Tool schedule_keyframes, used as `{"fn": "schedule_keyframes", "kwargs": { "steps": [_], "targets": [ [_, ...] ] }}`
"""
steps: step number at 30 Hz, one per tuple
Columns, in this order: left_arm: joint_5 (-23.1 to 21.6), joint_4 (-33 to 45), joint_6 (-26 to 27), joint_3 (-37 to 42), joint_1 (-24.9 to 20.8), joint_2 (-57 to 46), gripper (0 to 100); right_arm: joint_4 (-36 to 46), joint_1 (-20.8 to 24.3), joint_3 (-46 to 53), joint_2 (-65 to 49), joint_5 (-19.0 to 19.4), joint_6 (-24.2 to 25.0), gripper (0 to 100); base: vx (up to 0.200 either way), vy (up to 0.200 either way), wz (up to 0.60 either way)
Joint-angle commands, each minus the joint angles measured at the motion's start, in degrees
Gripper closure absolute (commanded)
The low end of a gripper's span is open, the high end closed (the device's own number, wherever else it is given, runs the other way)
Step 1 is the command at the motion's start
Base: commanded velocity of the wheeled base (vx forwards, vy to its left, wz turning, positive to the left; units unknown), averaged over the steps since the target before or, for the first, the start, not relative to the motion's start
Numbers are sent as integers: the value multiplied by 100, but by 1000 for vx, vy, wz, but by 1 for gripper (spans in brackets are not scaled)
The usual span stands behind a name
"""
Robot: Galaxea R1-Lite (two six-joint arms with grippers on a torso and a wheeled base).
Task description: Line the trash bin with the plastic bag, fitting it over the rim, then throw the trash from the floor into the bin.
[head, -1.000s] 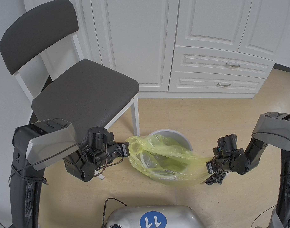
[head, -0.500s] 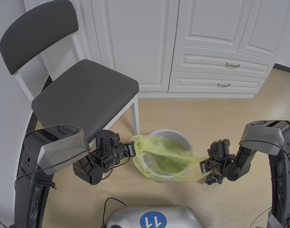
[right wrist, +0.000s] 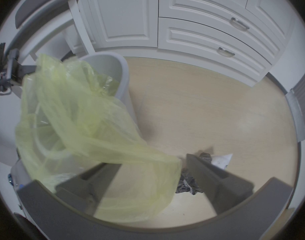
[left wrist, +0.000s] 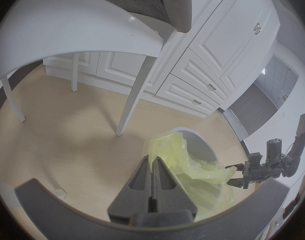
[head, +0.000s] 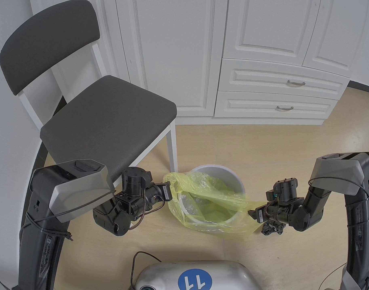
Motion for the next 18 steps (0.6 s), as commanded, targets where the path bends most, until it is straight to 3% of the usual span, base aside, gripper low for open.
{"fn": "schedule_keyframes", "kwargs": {
  "steps": [1, 2, 3, 4, 5, 6, 7, 9, 11, 14, 17, 18],
  "targets": [
    [0, -13, -1, 108, -11, -157, 100, -28, -393, 449, -546, 820, -64, 0, 0, 0, 0],
    [-9, -5, -1, 108, -11, -157, 100, -37, -516, 528, -607, 1101, -99, 0, 0, 0, 0],
    [-9, -5, -1, 108, -11, -157, 100, -37, -516, 528, -607, 1101, -99, 0, 0, 0, 0],
    [0, 13, -1, 116, -11, -148, 100, -46, -806, 660, -695, 1672, -240, 0, 0, 0, 0],
    [0, 13, -1, 116, -20, -148, 100, -54, -947, 722, -739, 1954, -336, 0, 0, 0, 0],
    [-9, 13, -1, 116, -11, -148, 100, -54, -973, 730, -739, 1998, -354, 0, 0, 0, 0],
    [0, 13, -1, 116, -20, -139, 100, -151, -1281, 880, -809, 2701, -609, 0, 0, 0, 0],
    [0, 13, -1, 116, -20, -139, 100, -353, -1474, 1003, -801, 3219, -758, 0, 0, 0, 0],
    [0, 13, -1, 125, -20, -139, 100, -617, -1527, 1082, -765, 3500, -758, 0, 0, 0, 0],
    [0, 13, -1, 178, -38, -148, 100, -1162, -1518, 1231, -730, 3571, -732, 0, 0, 0, 0],
    [0, 4, 61, 222, -46, -157, 100, -2471, -1492, 1662, -634, 3861, -547, 0, 0, 0, 0],
    [0, 4, 69, 222, -46, -157, 100, -2577, -1492, 1680, -616, 3914, -512, 0, 0, 0, 0]
  ]
}}
